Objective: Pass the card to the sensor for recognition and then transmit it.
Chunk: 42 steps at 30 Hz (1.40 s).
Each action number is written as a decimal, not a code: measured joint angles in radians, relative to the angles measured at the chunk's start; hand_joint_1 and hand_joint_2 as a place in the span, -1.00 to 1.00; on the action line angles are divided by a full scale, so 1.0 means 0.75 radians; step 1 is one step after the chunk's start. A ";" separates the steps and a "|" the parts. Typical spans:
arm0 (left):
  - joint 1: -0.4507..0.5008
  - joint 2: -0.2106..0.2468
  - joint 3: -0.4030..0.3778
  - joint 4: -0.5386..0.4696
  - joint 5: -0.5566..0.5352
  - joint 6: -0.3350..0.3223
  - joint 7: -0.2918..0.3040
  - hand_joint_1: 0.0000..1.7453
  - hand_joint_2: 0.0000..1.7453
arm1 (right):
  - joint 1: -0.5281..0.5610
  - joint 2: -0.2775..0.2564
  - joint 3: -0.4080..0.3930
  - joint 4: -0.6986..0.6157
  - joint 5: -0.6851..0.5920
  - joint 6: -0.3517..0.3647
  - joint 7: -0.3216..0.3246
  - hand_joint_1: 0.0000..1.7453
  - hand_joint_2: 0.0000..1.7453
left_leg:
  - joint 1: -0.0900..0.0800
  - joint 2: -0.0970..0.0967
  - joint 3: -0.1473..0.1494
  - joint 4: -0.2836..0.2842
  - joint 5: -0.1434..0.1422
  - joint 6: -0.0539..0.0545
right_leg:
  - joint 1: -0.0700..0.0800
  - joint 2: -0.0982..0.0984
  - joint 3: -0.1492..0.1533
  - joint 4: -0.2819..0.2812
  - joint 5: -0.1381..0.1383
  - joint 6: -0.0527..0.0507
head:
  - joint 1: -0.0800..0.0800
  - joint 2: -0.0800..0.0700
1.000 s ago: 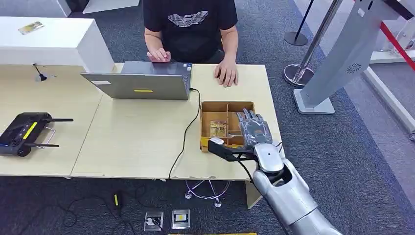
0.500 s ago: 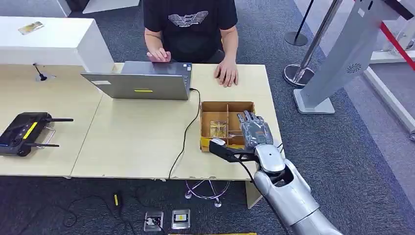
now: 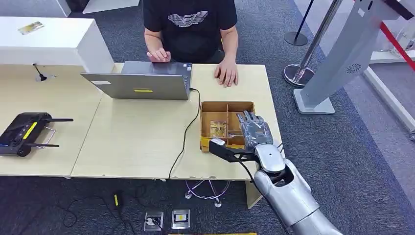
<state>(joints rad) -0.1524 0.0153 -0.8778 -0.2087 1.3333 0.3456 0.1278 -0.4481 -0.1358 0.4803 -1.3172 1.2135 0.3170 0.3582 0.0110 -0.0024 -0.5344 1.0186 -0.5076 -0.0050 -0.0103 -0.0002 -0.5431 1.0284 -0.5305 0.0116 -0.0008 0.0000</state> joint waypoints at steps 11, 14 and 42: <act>0.000 -0.003 -0.006 0.001 0.010 0.008 0.000 -1.00 -1.00 | 0.002 -0.004 0.001 -0.006 0.017 0.029 -0.003 -1.00 1.00 | 0.000 0.000 0.000 0.000 0.000 0.000 | 0.000 0.000 0.000 0.000 0.000 0.000 | 0.000 0.000; 0.000 -0.003 -0.006 0.000 0.011 0.009 0.001 -1.00 -1.00 | 0.002 -0.004 0.001 -0.006 0.019 0.024 -0.003 -1.00 1.00 | 0.000 0.000 0.000 0.000 0.000 0.000 | 0.000 0.000 0.000 0.000 0.000 0.000 | -0.001 0.000; 0.000 0.001 -0.017 0.000 0.002 -0.018 0.002 -1.00 -1.00 | 0.028 -0.020 0.000 -0.006 0.006 -0.029 0.005 0.82 1.00 | 0.000 0.000 0.000 0.000 0.000 0.000 | 0.000 0.000 0.000 0.000 0.000 0.000 | -0.001 0.000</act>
<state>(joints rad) -0.1526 0.0156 -0.8904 -0.2087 1.3344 0.3323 0.1289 -0.4269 -0.1511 0.4803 -1.3214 1.2177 0.2956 0.3620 0.0110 -0.0024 -0.5344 1.0186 -0.5076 -0.0050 -0.0104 -0.0002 -0.5432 1.0283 -0.5305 0.0116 -0.0011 0.0000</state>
